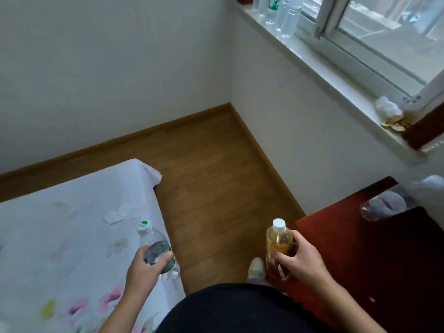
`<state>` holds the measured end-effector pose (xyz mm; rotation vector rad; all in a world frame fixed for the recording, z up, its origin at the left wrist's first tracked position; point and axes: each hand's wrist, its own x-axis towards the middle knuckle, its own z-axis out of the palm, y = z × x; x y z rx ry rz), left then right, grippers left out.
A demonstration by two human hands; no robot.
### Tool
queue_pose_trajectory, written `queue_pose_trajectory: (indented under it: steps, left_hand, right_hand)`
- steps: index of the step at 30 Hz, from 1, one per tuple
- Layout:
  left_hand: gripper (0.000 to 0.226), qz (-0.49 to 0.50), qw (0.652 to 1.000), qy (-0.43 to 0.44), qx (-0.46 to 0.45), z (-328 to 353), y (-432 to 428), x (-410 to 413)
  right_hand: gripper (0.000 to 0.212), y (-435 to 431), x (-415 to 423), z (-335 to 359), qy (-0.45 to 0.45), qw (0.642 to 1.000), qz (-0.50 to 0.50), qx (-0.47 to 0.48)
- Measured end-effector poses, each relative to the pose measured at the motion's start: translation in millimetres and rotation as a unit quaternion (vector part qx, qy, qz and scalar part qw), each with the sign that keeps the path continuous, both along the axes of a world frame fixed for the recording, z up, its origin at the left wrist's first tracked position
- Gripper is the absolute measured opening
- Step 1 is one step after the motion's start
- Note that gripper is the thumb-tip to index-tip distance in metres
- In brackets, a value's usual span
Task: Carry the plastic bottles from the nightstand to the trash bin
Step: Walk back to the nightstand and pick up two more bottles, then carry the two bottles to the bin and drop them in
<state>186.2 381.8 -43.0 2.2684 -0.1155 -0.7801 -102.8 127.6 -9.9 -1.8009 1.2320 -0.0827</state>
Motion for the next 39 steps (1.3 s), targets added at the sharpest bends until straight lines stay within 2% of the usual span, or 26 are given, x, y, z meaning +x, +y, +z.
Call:
queue_pose_trajectory:
  steps: [8,16,21,24,26,32,39]
  left_hand:
    - [0.052,0.101,0.994,0.026,0.046,-14,-36,48]
    - [0.051,0.234,0.97,0.041,0.055,-7,-72,81]
    - [0.054,0.302,0.95,0.047,0.058,-16,-87,120]
    - [0.045,0.338,0.939,0.055,0.038,-21,-105,160]
    - [0.038,0.344,0.936,0.065,0.033,-27,-119,195]
    - [0.041,0.295,0.951,0.088,0.023,-32,-181,312]
    - [0.044,0.21,0.975,0.067,0.008,-12,-271,450]
  right_hand:
    - [0.037,-103,95,-28,0.023,0.997,0.07,0.031]
    - [0.041,-198,245,-9,0.013,0.971,0.239,0.027]
    - [0.041,-236,340,-16,-0.011,0.965,0.26,0.036]
    - [0.041,-254,393,-25,-0.013,0.962,0.27,0.043]
    - [0.042,-269,423,-31,-0.012,0.964,0.263,0.044]
    - [0.054,-317,493,-25,0.014,0.978,0.207,0.026]
    - [0.046,-382,567,-27,0.041,0.984,0.171,-0.009]
